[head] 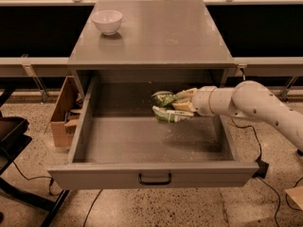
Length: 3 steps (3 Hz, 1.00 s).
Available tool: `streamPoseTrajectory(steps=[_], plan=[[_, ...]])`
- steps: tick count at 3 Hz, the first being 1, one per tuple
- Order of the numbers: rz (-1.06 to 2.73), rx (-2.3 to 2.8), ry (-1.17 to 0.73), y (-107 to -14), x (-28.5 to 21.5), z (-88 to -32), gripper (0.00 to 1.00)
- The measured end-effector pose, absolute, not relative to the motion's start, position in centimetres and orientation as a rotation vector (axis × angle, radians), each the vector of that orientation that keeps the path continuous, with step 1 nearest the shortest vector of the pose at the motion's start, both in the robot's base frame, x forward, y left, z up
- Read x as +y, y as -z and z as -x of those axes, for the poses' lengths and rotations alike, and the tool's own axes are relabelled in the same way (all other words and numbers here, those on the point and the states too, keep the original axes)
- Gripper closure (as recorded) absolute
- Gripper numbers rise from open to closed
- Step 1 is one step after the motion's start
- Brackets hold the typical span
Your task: Place green jalapeno chip bag into top drawer
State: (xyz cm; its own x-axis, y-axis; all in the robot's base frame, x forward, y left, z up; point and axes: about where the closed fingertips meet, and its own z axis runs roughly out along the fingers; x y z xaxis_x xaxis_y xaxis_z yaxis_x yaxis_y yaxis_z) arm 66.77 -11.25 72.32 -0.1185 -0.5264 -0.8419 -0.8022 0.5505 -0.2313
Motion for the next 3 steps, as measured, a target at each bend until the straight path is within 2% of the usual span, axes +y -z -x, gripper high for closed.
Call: streamPoseTrajectory(steps=[1, 3], plan=[[1.101, 1.787, -0.345, -72.31, -11.25, -66.77, 0.44], [1.101, 1.787, -0.345, -72.31, -11.24, -66.77, 0.00]])
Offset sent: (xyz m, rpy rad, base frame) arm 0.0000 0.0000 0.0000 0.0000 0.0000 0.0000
